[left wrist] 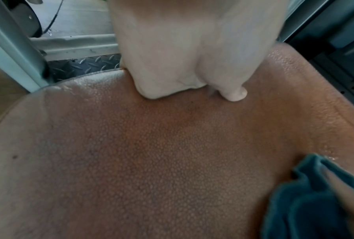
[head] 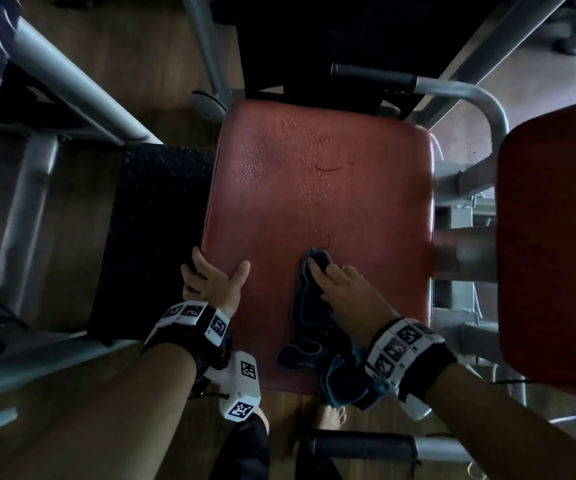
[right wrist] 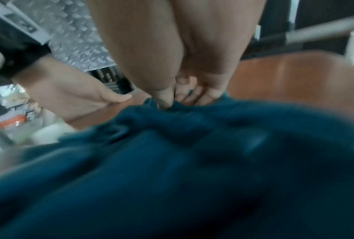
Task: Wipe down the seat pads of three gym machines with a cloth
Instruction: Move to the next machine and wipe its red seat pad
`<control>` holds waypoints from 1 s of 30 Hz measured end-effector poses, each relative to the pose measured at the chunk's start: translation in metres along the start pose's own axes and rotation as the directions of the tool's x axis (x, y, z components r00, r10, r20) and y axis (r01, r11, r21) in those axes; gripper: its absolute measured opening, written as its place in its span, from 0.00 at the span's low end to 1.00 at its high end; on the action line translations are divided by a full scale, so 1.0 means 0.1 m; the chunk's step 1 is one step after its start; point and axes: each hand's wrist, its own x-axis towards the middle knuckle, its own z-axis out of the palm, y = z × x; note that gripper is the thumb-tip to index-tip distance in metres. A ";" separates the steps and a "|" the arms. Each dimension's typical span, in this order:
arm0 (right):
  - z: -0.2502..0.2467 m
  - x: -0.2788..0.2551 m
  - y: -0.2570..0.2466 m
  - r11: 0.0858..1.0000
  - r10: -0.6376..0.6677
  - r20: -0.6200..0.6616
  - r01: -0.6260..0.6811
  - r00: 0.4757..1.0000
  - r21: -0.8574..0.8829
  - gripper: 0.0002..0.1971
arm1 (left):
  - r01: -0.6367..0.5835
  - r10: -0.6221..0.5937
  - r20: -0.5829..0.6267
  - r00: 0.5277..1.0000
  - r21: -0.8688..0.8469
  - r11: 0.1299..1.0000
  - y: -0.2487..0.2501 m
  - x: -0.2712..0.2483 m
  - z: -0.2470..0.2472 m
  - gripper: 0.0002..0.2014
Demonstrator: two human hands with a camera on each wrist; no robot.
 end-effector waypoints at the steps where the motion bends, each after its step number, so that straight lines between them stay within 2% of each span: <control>1: -0.01 0.02 0.07 1.000 0.003 0.005 -0.003 1.000 -0.008 0.35 | 0.004 -0.004 0.001 1.000 0.007 1.000 0.00 0.00 0.00 0.49; 5: -0.01 0.09 0.21 0.996 0.041 0.091 -0.033 0.995 -0.086 0.30 | 0.024 -0.024 -0.006 1.000 -0.026 0.999 -0.01 0.03 0.03 0.50; 8: 0.05 0.00 0.11 0.997 0.078 0.117 -0.077 0.990 -0.011 0.40 | 0.027 -0.027 -0.005 1.000 -0.044 0.999 -0.02 0.04 0.04 0.50; 11: -0.02 -0.11 0.17 0.997 0.060 0.079 -0.063 0.995 0.037 0.43 | 0.038 -0.038 0.003 0.999 -0.053 0.998 -0.02 0.04 0.03 0.50; 14: -0.13 -0.02 0.32 0.992 0.087 -0.010 -0.086 0.996 0.088 0.40 | 0.036 -0.036 -0.004 0.999 -0.065 0.997 -0.01 0.03 0.04 0.50; 19: -0.20 0.16 0.25 0.978 0.165 0.008 -0.164 0.986 0.132 0.34 | 0.031 -0.033 -0.018 0.999 -0.070 0.997 -0.02 0.04 0.05 0.49; 23: -0.25 0.00 0.20 0.988 0.071 0.076 -0.080 0.995 0.135 0.34 | 0.038 -0.039 -0.023 0.999 -0.049 0.998 -0.01 0.03 0.05 0.49; 25: -0.36 0.00 0.25 0.981 0.093 0.013 -0.093 0.996 0.170 0.34 | 0.034 -0.035 -0.020 0.999 -0.048 0.998 0.00 0.04 0.05 0.50; 26: -0.40 0.01 0.27 0.990 0.059 -0.054 -0.052 0.997 0.130 0.35 | 0.036 -0.037 -0.015 0.999 -0.048 0.998 0.00 0.04 0.05 0.50; 28: -0.42 0.06 0.27 0.990 -0.137 -0.101 0.134 0.985 -0.033 0.37 | 0.042 -0.043 -0.013 0.999 -0.045 0.998 -0.01 0.04 0.05 0.50; 30: -0.39 0.11 0.26 0.937 -0.331 -0.017 0.327 0.943 -0.121 0.32 | 0.032 -0.034 -0.027 0.999 -0.052 0.998 -0.01 0.04 0.06 0.50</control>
